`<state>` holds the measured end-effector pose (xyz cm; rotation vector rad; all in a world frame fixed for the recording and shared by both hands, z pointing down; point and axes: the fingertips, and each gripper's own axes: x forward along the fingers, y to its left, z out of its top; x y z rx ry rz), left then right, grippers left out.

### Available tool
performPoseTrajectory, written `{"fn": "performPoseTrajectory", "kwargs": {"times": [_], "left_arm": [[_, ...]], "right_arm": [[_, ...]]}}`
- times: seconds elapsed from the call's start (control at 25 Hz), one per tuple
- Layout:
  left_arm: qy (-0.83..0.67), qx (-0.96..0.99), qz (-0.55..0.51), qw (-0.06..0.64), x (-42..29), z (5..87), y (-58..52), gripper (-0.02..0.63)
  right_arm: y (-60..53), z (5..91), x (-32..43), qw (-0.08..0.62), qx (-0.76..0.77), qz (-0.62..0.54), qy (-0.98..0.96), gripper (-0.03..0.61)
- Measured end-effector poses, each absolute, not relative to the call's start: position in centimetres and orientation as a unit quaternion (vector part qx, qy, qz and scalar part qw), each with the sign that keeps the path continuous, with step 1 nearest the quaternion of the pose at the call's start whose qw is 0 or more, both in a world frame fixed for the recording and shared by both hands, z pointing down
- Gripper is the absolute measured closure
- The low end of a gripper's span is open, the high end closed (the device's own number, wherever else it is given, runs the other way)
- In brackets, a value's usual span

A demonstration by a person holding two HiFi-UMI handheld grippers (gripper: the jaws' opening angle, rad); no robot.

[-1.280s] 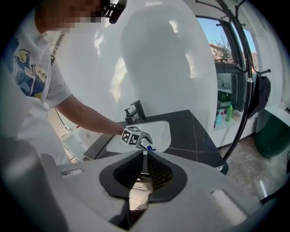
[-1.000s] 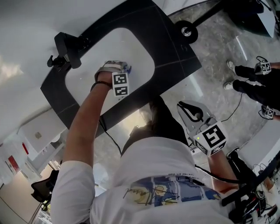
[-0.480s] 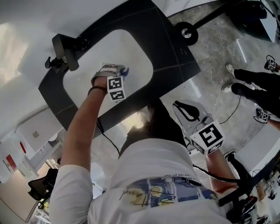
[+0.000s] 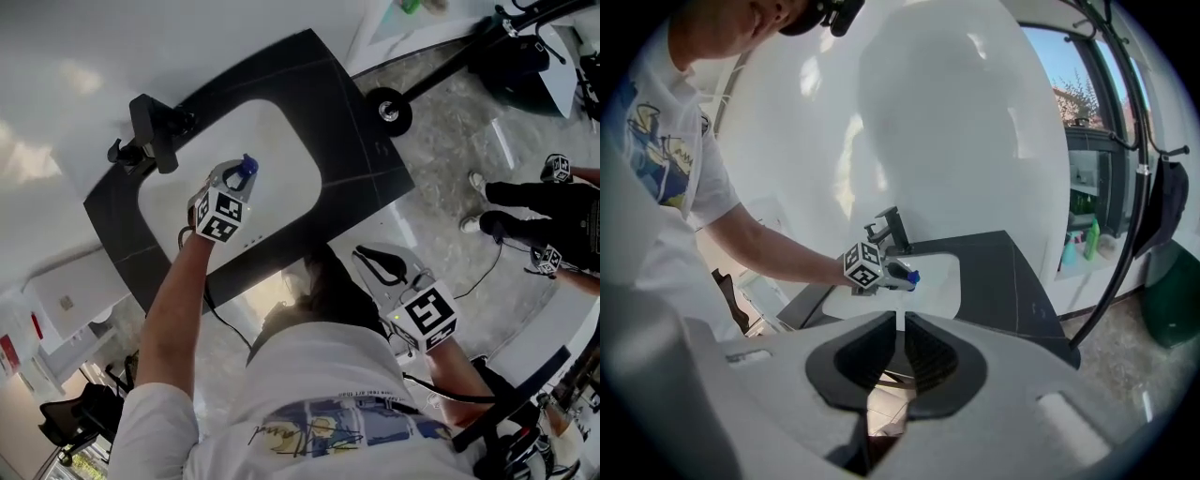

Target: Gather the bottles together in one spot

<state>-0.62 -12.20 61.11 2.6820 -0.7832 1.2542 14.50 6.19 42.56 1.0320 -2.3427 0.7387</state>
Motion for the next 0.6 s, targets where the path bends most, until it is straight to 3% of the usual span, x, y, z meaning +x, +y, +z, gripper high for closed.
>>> {"fn": "performPoseTrajectory", "kwargs": {"times": [0.28, 0.6], "left_arm": [[-0.39, 0.861, 0.287, 0.153, -4.5, 56.1, -11.6, 0.538], [-0.527, 0.813, 0.185, 0.163, -12.3, 48.5, -11.5, 0.538]], "right_arm": [[7.1, 41.0, 13.5, 0.243, 0.357, 0.246, -0.868, 0.548], [7.5, 39.4, 11.4, 0.247, 0.336, 0.219, -0.882, 0.548]]}}
